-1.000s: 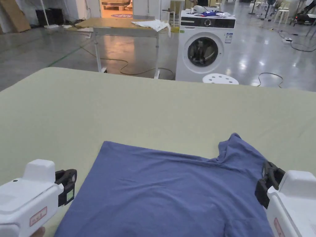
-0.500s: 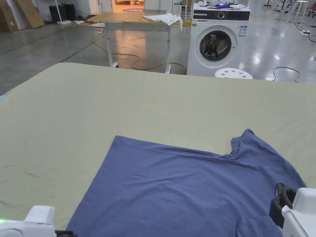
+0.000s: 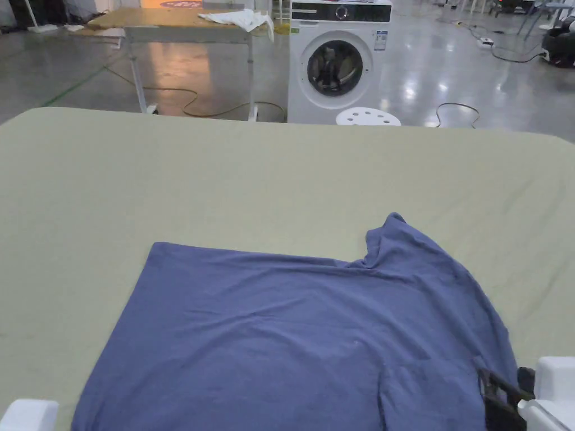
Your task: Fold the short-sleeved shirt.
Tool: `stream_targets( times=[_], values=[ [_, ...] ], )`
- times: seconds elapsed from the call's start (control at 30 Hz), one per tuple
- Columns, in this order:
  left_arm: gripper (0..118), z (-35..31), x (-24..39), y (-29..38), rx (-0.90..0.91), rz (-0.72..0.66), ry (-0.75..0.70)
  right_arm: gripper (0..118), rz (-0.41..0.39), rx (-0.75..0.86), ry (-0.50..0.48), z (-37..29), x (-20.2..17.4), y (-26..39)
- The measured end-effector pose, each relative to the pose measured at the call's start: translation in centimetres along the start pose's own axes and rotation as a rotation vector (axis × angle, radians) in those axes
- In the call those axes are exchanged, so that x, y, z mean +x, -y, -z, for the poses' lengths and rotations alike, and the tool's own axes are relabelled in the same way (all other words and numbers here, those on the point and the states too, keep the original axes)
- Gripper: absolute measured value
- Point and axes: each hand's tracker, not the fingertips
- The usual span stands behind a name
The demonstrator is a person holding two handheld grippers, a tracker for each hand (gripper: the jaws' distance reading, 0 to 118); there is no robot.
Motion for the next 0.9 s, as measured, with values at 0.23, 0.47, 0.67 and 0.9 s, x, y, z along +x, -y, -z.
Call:
stream_targets(
  times=[0.23,0.47,0.67,0.9],
  values=[
    [3,-1.2,-0.9,0.2,0.027,-0.034,0.023,63,0.010,-0.206,-0.014,-2.6,2.3,4.1],
    [3,-1.3,0.5,0.6,0.021,-0.036,0.017,41,0.021,-0.308,-0.056,0.1,1.5,7.5],
    [3,-1.5,0.6,0.7,0.026,-0.044,0.023,11,0.021,-0.296,-0.086,0.6,1.3,7.6],
    [3,-2.6,0.7,0.4,0.084,-0.068,0.035,10,0.029,-0.252,-0.060,-0.9,1.4,5.4]
  ],
)
